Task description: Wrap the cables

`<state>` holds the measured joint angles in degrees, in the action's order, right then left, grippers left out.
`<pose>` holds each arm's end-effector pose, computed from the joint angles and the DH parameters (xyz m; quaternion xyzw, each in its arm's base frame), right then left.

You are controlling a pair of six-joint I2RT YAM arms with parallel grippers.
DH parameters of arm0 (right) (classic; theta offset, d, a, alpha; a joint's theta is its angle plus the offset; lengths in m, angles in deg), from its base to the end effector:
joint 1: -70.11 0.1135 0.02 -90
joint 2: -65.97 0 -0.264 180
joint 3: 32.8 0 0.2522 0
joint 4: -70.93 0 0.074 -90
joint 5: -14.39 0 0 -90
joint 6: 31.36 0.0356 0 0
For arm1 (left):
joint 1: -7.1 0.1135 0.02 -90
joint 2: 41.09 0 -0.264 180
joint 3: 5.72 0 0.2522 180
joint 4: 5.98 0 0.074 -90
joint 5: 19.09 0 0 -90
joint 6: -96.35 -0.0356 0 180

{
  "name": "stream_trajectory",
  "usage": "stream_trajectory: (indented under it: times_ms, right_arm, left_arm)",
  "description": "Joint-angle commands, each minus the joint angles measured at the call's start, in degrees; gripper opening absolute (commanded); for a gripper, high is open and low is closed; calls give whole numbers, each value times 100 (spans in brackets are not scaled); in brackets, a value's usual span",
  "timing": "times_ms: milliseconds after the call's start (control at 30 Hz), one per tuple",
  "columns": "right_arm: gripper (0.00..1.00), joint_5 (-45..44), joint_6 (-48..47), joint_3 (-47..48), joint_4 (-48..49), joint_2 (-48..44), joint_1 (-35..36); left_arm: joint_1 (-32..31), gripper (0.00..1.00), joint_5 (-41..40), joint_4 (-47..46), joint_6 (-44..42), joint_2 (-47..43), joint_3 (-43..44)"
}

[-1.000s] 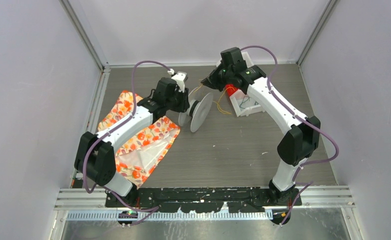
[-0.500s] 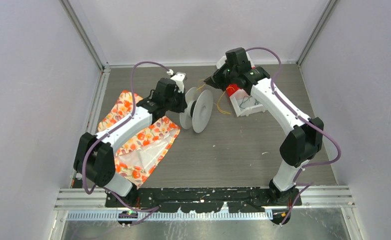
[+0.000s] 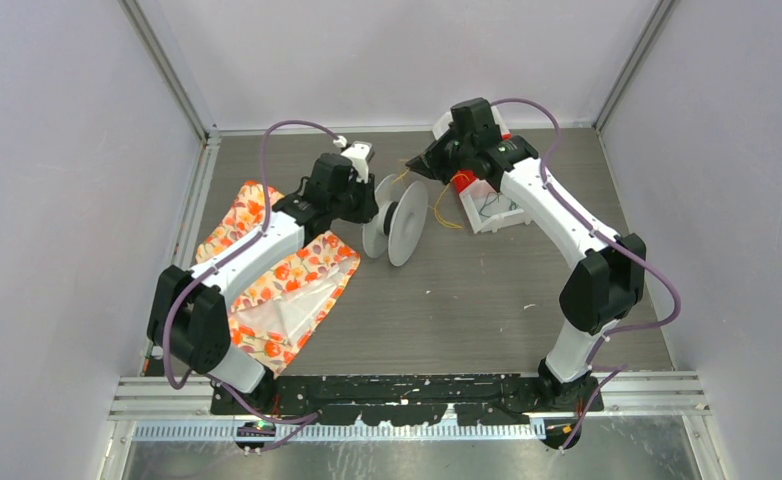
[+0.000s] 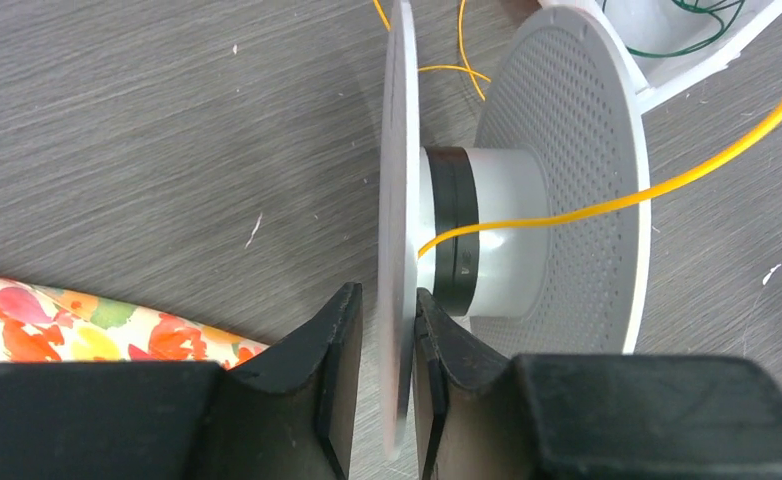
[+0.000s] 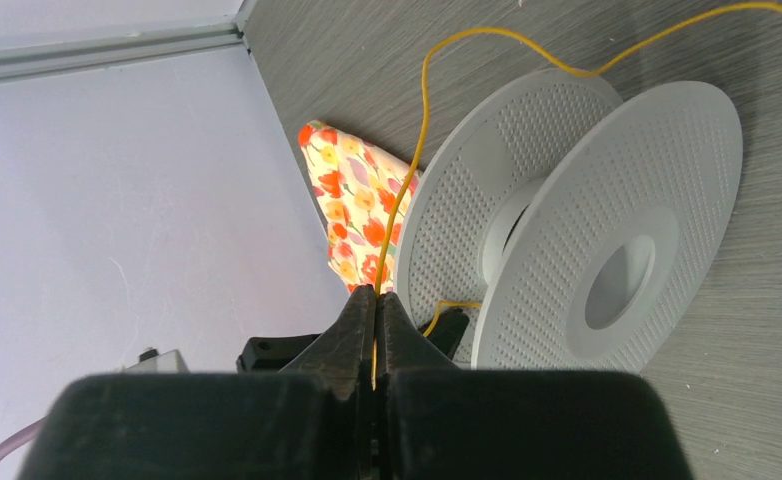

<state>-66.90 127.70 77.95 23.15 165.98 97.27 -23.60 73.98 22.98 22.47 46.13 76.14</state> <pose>0.3542 0.1878 0.3547 0.2875 0.8456 0.3764 0.2463 0.2989 -0.1797 0.2919 0.1246 0.8752 -0.2072 0.4190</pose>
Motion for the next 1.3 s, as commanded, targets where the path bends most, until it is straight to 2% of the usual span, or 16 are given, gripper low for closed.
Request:
stream_trajectory:
  times_ms: [0, 267, 633, 967, 1033, 1167, 1267]
  right_arm:
    - [0, 191, 124, -75, 302, -227, -5]
    - [0, 217, 147, -88, 342, -236, 1]
    - [1, 440, 393, -239, 628, -244, -15]
    - [1, 466, 581, -550, 815, -369, -92]
    - [1, 465, 591, -587, 827, -400, -117]
    - [1, 478, 622, -657, 849, -429, -136]
    - [0, 482, 658, -743, 901, -487, -177]
  left_arm:
    - [-15, 26, 53, -64, 13, 2, 301]
    - [-28, 34, 285, -68, 57, 36, 319]
    - [-50, 36, 286, -38, -10, -25, 266]
    - [-50, 34, 266, -43, -39, -27, 168]
    - [-50, 28, 265, -62, -39, -37, 137]
    - [-50, 12, 258, -92, 0, -34, 132]
    - [-50, 14, 235, -79, 5, -2, 164]
